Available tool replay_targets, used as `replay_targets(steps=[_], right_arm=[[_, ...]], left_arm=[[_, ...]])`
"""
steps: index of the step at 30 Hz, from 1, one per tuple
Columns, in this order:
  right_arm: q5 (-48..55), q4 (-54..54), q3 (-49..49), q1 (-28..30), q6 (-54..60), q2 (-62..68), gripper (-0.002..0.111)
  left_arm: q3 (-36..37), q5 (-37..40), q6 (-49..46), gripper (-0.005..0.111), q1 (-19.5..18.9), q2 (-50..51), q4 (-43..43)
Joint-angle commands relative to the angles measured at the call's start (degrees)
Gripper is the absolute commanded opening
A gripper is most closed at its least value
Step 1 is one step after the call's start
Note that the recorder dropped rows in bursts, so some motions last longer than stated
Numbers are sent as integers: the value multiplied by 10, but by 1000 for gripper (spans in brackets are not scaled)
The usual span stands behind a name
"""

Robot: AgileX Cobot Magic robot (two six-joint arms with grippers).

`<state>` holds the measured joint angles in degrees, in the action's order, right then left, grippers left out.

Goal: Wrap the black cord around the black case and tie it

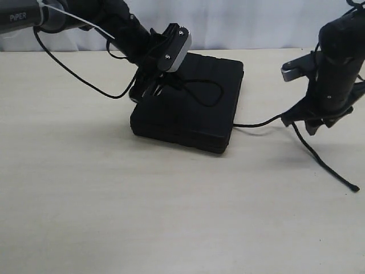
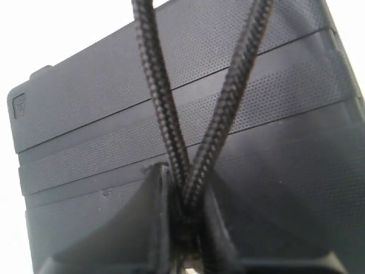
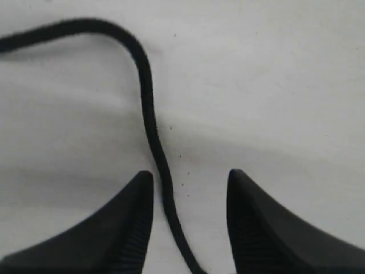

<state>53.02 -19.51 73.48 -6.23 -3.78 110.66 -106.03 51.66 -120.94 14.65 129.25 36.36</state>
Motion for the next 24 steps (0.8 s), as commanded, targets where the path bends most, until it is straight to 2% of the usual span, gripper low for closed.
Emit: replay_targets(steps=[1,4,11,13,16,20,24], right_arm=[[-18,-7,-34,2,66,-2,40],[-47,-7,-52,2,70,4,40],[-44,-7,-53,2,70,58,39],[-44,-7,-53,2,66,69,31],[-44,-7,-45,2,31,74,5],[-19,44,-5,2,15,64,4],[-30,180,52,4,16,36,4]], left_arm=[[2,7,-11,0,0,0,2],[2,11,-11,0,0,0,2],[2,24,-15,0,0,0,2],[2,23,-14,0,0,0,2],[2,23,-14,0,0,0,2],[2,24,-14,0,0,0,2],[2,25,-14,0,0,-5,1]])
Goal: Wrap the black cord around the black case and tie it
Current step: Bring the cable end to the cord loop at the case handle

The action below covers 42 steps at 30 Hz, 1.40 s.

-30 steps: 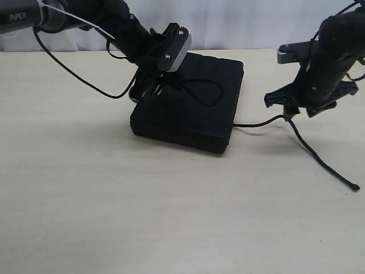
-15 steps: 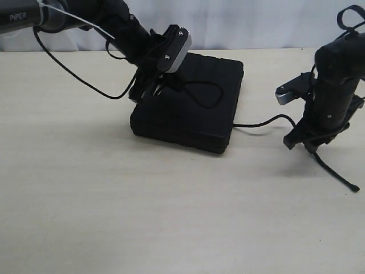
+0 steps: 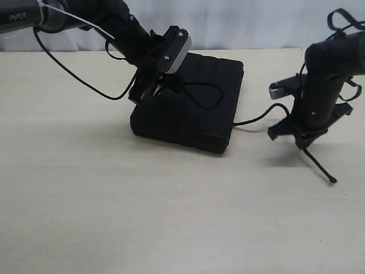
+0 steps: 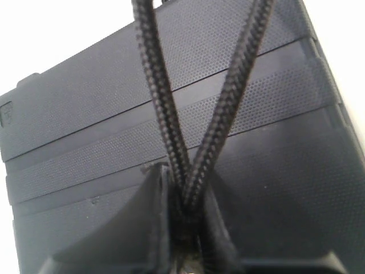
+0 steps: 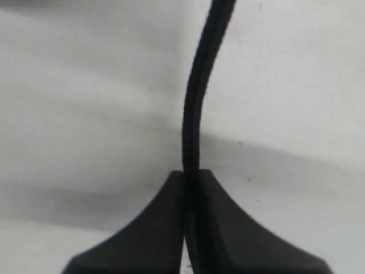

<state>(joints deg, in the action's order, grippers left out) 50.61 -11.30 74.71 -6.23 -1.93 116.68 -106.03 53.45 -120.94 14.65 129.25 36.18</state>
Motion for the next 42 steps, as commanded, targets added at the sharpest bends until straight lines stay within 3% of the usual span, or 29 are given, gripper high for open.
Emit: replay_targets(steps=[1,4,11,16,22,26,29,33,42], right_arm=[[-13,133,52,9,-2,-29,4],[-27,260,71,27,16,-33,4],[-47,672,55,62,218,-33,4],[-71,784,51,61,239,-32,4],[-78,798,51,61,236,-31,4],[-70,798,51,61,222,-31,4],[-46,800,51,61,221,-31,4],[-38,809,51,61,223,-31,4],[5,756,51,61,223,-31,4]], left_arm=[[2,7,-14,0,0,-6,3],[1,10,-14,0,0,-17,-3],[1,5,-14,0,1,-31,-63],[1,-6,-14,0,23,-30,-87],[1,-77,-14,0,57,-30,-118],[1,-128,-14,0,76,-29,-182],[18,-225,-14,0,92,-29,-192],[36,-252,-14,0,98,-29,-254],[36,-318,-14,0,98,-29,-185]])
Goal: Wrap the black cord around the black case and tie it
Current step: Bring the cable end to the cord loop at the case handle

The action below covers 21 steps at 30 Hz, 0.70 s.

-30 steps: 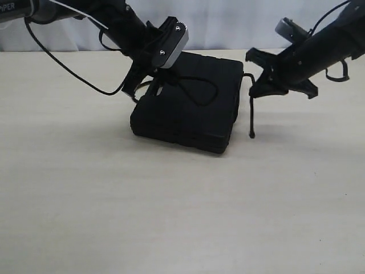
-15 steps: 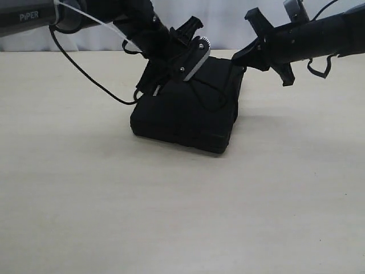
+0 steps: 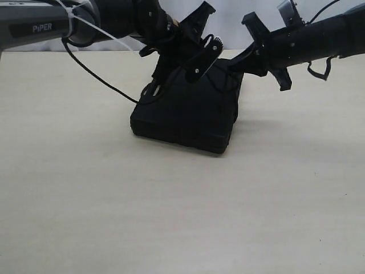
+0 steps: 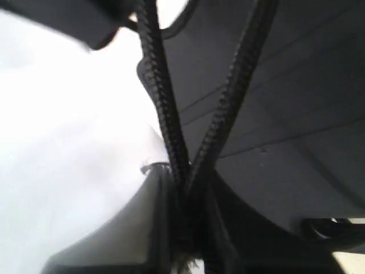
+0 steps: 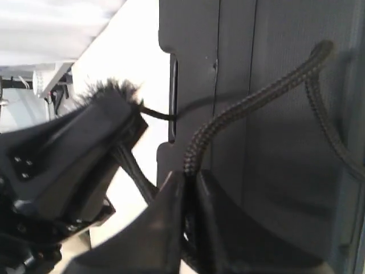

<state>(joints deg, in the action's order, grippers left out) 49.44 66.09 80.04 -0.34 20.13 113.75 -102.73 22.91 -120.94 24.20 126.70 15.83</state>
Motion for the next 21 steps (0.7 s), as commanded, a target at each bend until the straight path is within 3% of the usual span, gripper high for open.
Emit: replay_targets(steps=[1,3,11,13,18,21], right_arm=[[16,-34,-2,2,2,-2,4],[12,-103,-2,-6,2,-2,6],[18,-107,-2,-11,27,-4,29],[19,-110,-2,-11,31,-6,44],[-3,-128,-1,-8,31,-10,61],[-4,-141,-1,-8,31,-16,63]], left_arm=[[3,-9,-14,0,2,-3,24],[3,-9,-14,0,2,-3,45],[3,11,-14,0,2,-3,45],[3,12,-14,0,2,-3,46],[3,19,-14,0,2,-3,46],[3,19,-14,0,2,-3,46]])
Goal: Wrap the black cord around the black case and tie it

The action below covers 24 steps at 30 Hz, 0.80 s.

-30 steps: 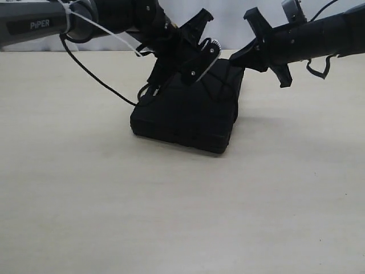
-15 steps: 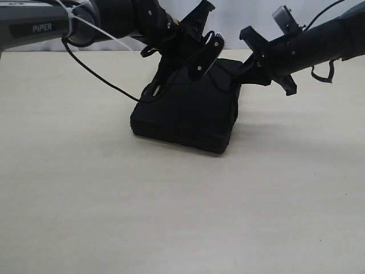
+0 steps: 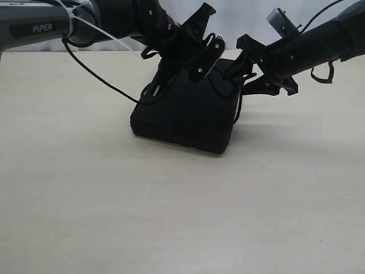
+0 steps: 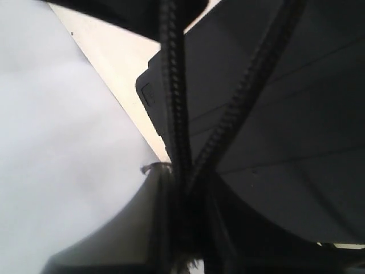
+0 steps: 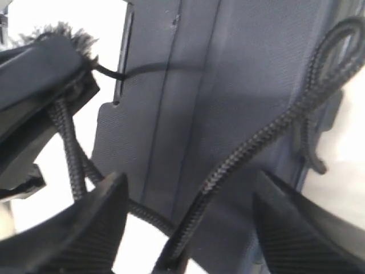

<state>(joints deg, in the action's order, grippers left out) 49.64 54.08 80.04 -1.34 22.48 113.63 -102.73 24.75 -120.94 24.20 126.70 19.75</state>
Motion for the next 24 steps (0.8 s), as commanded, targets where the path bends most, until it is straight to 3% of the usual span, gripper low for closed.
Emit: replay_targets(steps=[1,6,11,17,24], right_arm=[[-6,-22,-1,4,7,-18,63],[-1,-32,-1,26,-12,-41,63],[51,-137,-10,41,-67,-75,62],[34,-105,-91,-14,-25,-103,63],[-23,-94,-104,-71,-8,-103,62]], left_arm=[[3,1,-14,0,2,-3,7],[3,1,-14,0,2,-3,9],[3,1,-14,0,2,-3,9],[3,1,-14,0,2,-3,9],[3,1,-7,0,2,-3,9]])
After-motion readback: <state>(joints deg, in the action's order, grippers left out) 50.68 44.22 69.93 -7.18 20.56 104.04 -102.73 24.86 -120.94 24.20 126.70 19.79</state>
